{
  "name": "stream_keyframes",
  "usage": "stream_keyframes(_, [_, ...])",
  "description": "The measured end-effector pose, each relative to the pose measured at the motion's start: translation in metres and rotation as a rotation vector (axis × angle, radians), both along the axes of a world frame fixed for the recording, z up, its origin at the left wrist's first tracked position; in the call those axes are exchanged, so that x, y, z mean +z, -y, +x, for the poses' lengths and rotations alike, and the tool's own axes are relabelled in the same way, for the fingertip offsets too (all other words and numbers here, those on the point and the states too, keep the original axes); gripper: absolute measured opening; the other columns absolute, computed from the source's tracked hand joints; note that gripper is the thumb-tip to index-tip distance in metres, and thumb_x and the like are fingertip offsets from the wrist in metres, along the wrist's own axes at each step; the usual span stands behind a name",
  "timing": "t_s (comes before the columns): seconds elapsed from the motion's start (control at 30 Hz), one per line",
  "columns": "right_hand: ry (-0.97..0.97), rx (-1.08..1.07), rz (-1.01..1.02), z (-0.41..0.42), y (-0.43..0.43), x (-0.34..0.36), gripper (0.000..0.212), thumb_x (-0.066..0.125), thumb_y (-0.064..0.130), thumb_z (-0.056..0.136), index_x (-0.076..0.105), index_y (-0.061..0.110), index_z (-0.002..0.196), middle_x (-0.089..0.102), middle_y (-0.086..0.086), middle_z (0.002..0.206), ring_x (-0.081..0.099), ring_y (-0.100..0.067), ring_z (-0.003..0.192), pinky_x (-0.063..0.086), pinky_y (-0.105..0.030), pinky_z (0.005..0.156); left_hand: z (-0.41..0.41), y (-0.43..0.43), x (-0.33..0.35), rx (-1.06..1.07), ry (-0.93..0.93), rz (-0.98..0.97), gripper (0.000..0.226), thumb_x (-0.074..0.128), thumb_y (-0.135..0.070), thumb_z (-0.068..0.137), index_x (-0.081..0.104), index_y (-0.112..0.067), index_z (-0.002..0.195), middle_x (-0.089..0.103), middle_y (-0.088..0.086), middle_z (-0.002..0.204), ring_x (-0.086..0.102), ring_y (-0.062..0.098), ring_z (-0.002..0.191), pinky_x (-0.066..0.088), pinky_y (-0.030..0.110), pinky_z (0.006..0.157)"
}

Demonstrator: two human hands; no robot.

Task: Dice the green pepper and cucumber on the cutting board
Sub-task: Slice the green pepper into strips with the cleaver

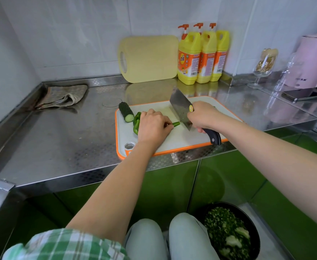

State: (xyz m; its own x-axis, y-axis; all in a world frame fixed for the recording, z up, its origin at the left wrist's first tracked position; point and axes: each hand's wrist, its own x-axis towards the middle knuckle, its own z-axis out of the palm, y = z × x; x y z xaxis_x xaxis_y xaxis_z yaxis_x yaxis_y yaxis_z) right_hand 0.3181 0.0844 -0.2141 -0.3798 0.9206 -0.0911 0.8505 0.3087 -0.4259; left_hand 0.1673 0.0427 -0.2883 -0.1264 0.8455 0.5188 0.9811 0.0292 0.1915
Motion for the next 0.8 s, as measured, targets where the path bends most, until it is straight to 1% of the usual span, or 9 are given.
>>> stream_keyframes(0.07, [0.071,0.019,-0.029,-0.001,0.002,0.003,0.017,0.043,-0.002,0.086,0.06,-0.006,0.085,0.057,-0.016,0.055,0.049,-0.024,0.045,0.038,-0.023,0.047,0.0,0.0,-0.001,-0.001,0.0,0.0,0.018,0.062,-0.038,0.088,0.075,-0.027,0.094,0.068,-0.001,0.091,0.051,0.025,0.095,0.03,0.036,0.082])
stream_keyframes(0.17, [0.106,0.024,-0.04,-0.003,0.006,-0.001,0.019,0.043,-0.002,0.084,0.062,-0.006,0.081,0.057,-0.016,0.054,0.051,-0.025,0.048,0.039,-0.023,0.048,0.0,0.0,-0.001,-0.002,0.004,-0.003,0.018,0.061,-0.036,0.089,0.076,-0.027,0.094,0.068,-0.001,0.09,0.051,0.025,0.094,0.03,0.036,0.081])
stream_keyframes(0.27, [0.037,0.002,0.0,-0.005,0.004,-0.009,0.017,0.041,-0.002,0.084,0.058,-0.006,0.086,0.056,-0.017,0.054,0.051,-0.026,0.046,0.039,-0.023,0.047,0.0,0.0,-0.001,-0.003,0.003,-0.006,0.018,0.061,-0.036,0.089,0.076,-0.028,0.094,0.068,-0.001,0.09,0.051,0.025,0.094,0.03,0.036,0.082])
stream_keyframes(0.37, [-0.077,-0.013,0.03,-0.003,0.002,-0.014,0.011,0.037,0.001,0.088,0.048,0.001,0.089,0.052,-0.015,0.055,0.047,-0.023,0.039,0.035,-0.021,0.043,-0.001,0.0,-0.001,-0.001,0.001,-0.006,0.018,0.06,-0.036,0.089,0.076,-0.027,0.095,0.068,-0.001,0.091,0.051,0.025,0.095,0.031,0.036,0.082])
stream_keyframes(0.43, [-0.101,-0.006,0.04,-0.001,0.002,-0.011,0.009,0.036,0.003,0.089,0.046,0.004,0.09,0.051,-0.014,0.056,0.046,-0.022,0.038,0.035,-0.021,0.042,-0.001,-0.001,-0.002,0.0,0.001,-0.004,0.02,0.06,-0.035,0.089,0.075,-0.027,0.097,0.069,-0.001,0.091,0.051,0.025,0.095,0.03,0.035,0.082])
stream_keyframes(0.53, [-0.051,0.012,0.014,-0.002,0.006,-0.001,0.012,0.037,0.003,0.089,0.049,0.001,0.09,0.053,-0.015,0.051,0.047,-0.023,0.039,0.037,-0.022,0.044,0.0,-0.001,-0.002,0.003,0.013,-0.001,0.021,0.058,-0.033,0.087,0.074,-0.026,0.1,0.069,-0.003,0.089,0.052,0.024,0.096,0.028,0.034,0.081])
stream_keyframes(0.63, [0.05,0.02,-0.021,-0.004,0.009,-0.001,0.014,0.04,0.001,0.088,0.053,-0.003,0.086,0.054,-0.014,0.048,0.048,-0.023,0.041,0.038,-0.022,0.045,0.0,-0.001,-0.002,0.01,-0.003,0.0,0.019,0.058,-0.032,0.086,0.075,-0.025,0.091,0.068,-0.002,0.086,0.051,0.025,0.092,0.028,0.034,0.079])
stream_keyframes(0.7, [0.061,0.013,-0.019,-0.007,0.009,-0.004,0.015,0.039,0.0,0.088,0.053,-0.004,0.087,0.054,-0.016,0.049,0.048,-0.024,0.041,0.038,-0.022,0.045,0.0,-0.001,-0.002,0.011,-0.001,0.002,0.018,0.058,-0.032,0.087,0.075,-0.025,0.089,0.068,-0.002,0.086,0.051,0.025,0.092,0.028,0.034,0.079])
stream_keyframes(0.8, [0.019,-0.001,0.003,-0.008,0.005,-0.009,0.013,0.038,0.0,0.088,0.051,-0.004,0.087,0.054,-0.016,0.051,0.048,-0.023,0.041,0.036,-0.023,0.044,0.0,-0.001,-0.003,0.01,0.0,0.003,0.018,0.059,-0.032,0.087,0.076,-0.026,0.089,0.069,-0.002,0.086,0.052,0.025,0.092,0.03,0.035,0.08])
